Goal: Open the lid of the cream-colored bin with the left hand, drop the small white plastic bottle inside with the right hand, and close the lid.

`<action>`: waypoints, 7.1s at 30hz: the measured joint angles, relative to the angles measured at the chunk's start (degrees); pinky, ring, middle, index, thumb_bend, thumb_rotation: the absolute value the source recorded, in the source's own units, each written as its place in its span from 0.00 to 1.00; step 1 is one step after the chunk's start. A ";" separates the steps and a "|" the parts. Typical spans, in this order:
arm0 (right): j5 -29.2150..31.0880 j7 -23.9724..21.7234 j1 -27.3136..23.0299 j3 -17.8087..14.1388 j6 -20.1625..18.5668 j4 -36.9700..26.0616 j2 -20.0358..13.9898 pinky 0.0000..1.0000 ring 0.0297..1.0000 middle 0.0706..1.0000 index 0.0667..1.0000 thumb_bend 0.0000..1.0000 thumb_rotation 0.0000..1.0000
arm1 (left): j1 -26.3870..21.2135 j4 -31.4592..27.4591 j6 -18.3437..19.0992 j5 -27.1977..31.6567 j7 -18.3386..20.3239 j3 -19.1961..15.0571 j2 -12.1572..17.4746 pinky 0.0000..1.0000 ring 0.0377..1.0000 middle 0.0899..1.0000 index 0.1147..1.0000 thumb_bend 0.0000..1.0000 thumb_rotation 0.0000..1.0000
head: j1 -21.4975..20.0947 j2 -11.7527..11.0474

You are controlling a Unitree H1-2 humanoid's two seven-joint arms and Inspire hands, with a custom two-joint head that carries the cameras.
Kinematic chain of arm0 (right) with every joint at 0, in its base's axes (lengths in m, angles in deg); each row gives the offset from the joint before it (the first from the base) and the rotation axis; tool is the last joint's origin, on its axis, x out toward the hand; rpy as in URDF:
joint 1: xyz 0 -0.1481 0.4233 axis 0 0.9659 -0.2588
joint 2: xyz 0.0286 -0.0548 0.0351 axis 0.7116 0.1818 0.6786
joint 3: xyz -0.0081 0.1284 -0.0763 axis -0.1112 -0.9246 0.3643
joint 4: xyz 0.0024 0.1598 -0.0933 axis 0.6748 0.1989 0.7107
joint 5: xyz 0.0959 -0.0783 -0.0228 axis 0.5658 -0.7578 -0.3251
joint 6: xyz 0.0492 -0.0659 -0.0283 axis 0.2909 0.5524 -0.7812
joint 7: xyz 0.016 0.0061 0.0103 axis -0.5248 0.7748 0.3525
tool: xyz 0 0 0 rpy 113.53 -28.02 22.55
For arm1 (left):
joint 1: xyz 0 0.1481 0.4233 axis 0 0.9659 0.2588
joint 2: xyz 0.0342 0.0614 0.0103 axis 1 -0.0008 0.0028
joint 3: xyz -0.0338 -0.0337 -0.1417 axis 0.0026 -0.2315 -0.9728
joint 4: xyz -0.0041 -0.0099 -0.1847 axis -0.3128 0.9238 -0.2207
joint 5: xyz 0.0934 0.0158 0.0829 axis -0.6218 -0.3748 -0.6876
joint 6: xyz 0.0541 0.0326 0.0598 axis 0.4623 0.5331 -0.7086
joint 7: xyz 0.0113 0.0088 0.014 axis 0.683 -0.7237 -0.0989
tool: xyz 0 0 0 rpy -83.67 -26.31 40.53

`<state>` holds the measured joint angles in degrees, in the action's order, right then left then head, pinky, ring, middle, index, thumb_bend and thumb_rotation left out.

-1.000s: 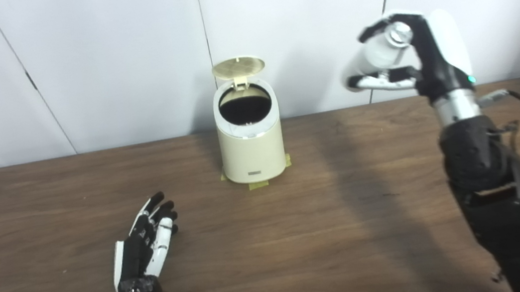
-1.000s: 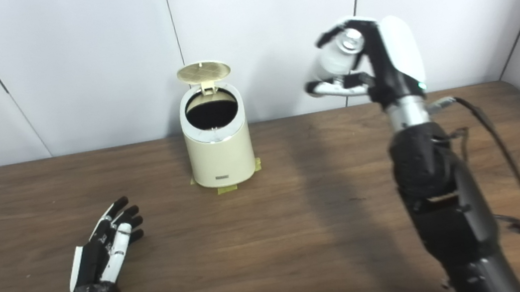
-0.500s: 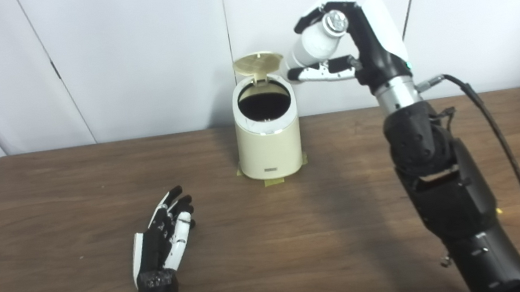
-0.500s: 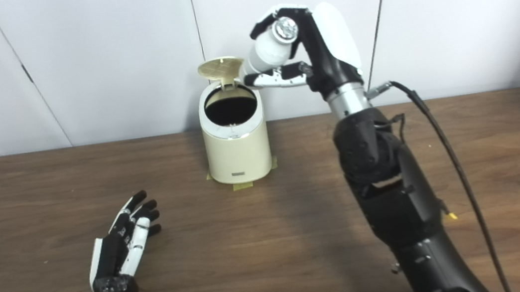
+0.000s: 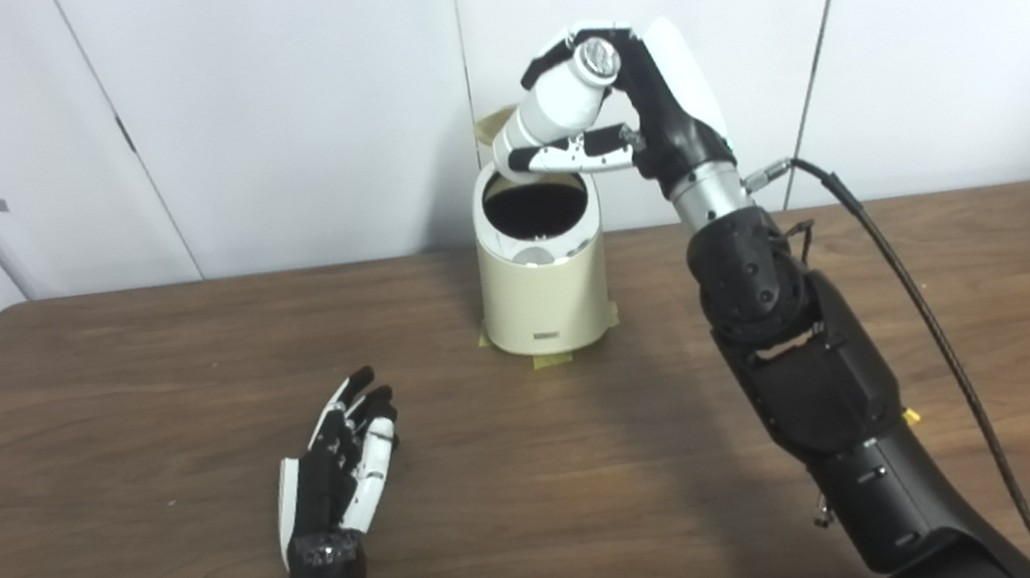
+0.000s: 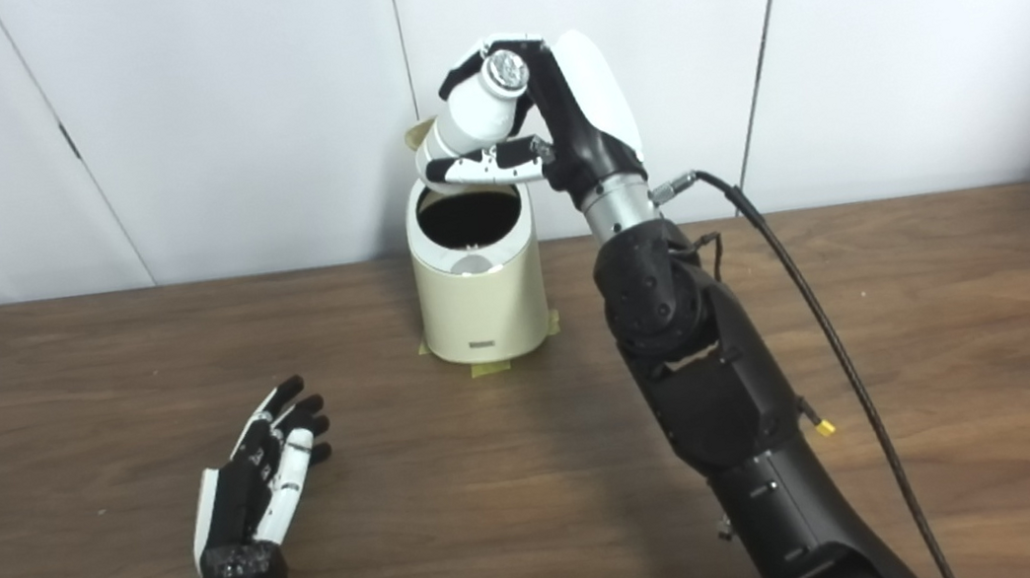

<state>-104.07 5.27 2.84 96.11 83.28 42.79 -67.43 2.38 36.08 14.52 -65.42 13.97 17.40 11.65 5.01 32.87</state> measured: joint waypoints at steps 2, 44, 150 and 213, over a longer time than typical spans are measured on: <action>-0.02 0.61 -0.05 0.13 0.44 1.26 0.57 0.33 0.39 0.46 0.46 0.52 0.00 | 0.02 -0.01 0.00 0.00 -0.05 0.05 -0.03 0.76 0.80 0.81 0.89 0.42 0.58 | 0.18 0.00; -8.78 10.11 -0.48 5.64 6.42 11.25 -2.06 0.35 0.37 0.45 0.48 0.52 0.00 | 0.42 -1.95 0.47 0.32 0.07 0.37 -0.02 0.78 0.81 0.81 0.88 0.40 0.61 | -1.23 1.23; -10.58 16.25 2.10 6.67 4.66 10.78 -1.71 0.34 0.38 0.46 0.47 0.52 0.00 | 0.63 -2.22 -0.02 0.24 -0.30 0.44 -0.64 0.75 0.79 0.80 0.87 0.41 0.55 | -1.85 1.58; 30.99 -9.62 44.78 -14.75 -7.10 -25.12 -1.00 0.89 0.96 0.94 0.92 0.67 1.00 | -20.33 4.13 10.70 3.74 6.84 -0.25 8.18 0.85 0.88 0.89 0.89 0.47 0.90 | -5.01 -1.49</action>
<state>-73.08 -4.35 47.62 81.36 76.18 17.66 -68.44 -17.96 40.21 25.22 -61.68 20.81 17.15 19.84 0.00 31.38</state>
